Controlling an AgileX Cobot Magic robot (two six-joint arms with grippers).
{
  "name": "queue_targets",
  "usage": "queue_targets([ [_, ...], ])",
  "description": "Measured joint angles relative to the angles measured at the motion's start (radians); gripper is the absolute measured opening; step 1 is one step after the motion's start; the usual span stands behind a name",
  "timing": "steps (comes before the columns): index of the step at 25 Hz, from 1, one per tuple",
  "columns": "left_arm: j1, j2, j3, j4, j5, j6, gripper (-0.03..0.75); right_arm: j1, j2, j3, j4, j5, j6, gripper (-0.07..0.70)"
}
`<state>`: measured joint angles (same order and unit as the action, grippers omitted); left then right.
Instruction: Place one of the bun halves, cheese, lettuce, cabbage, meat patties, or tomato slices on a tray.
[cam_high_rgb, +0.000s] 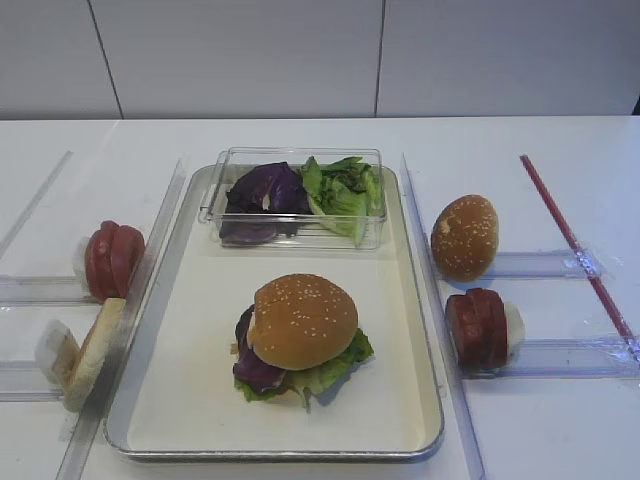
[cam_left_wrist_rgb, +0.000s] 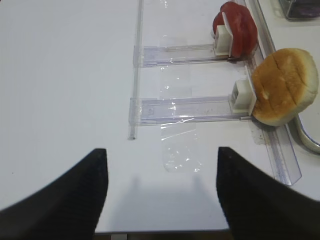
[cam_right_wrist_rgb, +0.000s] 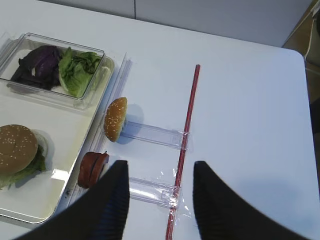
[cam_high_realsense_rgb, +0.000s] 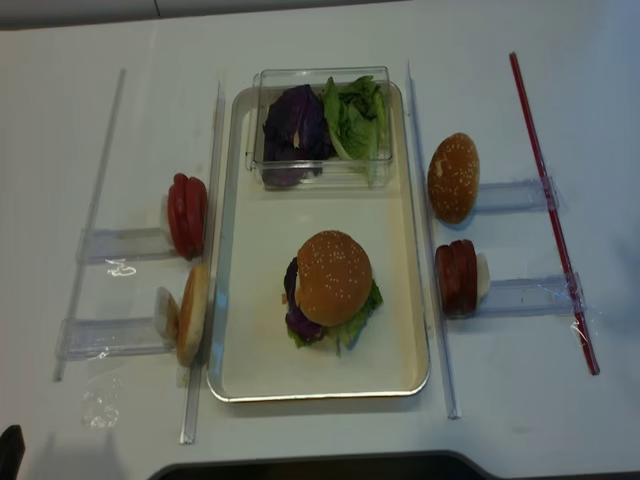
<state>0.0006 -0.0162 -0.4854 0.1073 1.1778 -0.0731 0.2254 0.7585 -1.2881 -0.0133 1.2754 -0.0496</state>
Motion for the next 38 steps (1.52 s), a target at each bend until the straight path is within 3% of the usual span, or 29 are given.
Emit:
queue_targets([
  [9,0.000,0.000,0.000,0.000,0.000,0.000,0.469,0.000,-0.094,0.023,-0.012,0.001,0.000,0.350],
  [12,0.000,0.000,0.000,0.000,0.000,0.000,0.469,0.000,-0.139,0.086,-0.014,-0.004,0.000,0.350],
  [19,0.000,0.000,0.000,0.000,0.000,0.000,0.469,0.000,-0.286,0.278,0.023,-0.092,0.000,0.350],
  [38,0.000,0.000,0.000,0.000,0.000,0.000,0.469,0.000,-0.638,0.673,0.030,-0.155,0.000,0.350],
])
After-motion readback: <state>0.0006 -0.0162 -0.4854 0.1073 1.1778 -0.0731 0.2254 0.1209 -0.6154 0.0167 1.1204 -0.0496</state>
